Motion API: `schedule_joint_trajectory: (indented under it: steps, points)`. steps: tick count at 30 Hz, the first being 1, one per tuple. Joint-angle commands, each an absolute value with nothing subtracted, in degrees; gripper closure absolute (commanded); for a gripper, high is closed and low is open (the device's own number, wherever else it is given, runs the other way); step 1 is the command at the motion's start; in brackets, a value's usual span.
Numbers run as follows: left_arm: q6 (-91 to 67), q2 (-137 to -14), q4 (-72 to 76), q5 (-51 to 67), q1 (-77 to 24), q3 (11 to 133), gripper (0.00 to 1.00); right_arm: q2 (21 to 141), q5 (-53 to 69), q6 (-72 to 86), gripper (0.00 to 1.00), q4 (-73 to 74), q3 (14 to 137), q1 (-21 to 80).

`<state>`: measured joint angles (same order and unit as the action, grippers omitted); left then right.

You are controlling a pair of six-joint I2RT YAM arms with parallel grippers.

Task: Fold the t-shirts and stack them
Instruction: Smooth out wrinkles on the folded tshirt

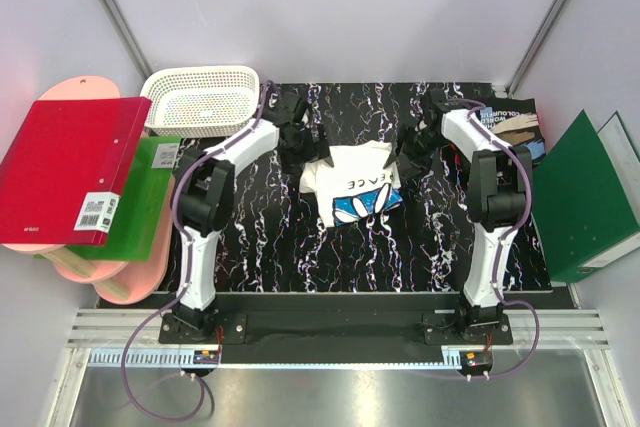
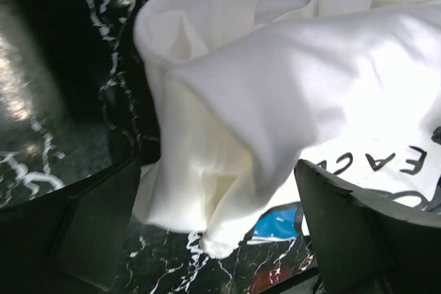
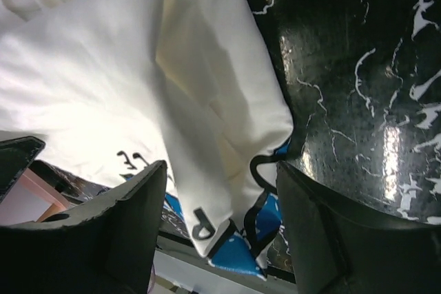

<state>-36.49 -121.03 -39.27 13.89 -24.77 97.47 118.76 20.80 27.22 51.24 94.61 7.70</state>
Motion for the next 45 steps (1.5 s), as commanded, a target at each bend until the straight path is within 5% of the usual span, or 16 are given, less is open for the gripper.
schedule_joint_trajectory:
  steps: [1,3,4,9,10,11,12,29,37,45]
  points:
    - [-37.1,-124.6,-38.8,17.7,-26.1,102.7,0.01,121.5,25.6,29.0,0.32,45.5,96.9,7.6]
    - [-37.9,-125.2,-38.8,18.7,-26.3,103.2,0.01,122.2,27.3,29.8,0.42,43.7,96.7,7.6]
    - [-38.1,-125.3,-38.8,19.1,-26.3,103.1,0.01,122.1,29.1,30.0,0.58,41.9,96.2,7.5]
    - [-39.2,-123.4,-38.3,21.5,-26.6,103.4,0.05,121.6,31.7,30.1,0.99,40.7,95.8,7.6]
    - [-39.2,-122.4,-37.6,22.6,-26.7,103.4,0.19,121.4,32.1,30.1,1.00,40.6,95.3,7.6]
    - [-39.5,-122.0,-36.1,24.6,-26.8,103.4,0.77,120.5,32.1,30.1,1.00,40.4,94.9,7.5]
    - [-39.9,-121.7,-35.9,24.8,-26.9,103.8,1.00,120.2,32.1,30.1,1.00,40.3,94.5,7.6]
    - [-49.1,-114.6,-13.7,38.2,-27.7,93.1,1.00,107.2,32.4,28.8,1.00,29.8,82.9,7.6]
    - [-57.4,-119.5,1.5,40.3,-23.4,79.4,1.00,114.2,29.3,29.3,1.00,28.0,85.7,7.5]
    - [-55.6,-124.5,-5.1,38.5,-21.4,81.8,1.00,121.8,25.8,30.9,1.00,30.4,91.7,7.6]
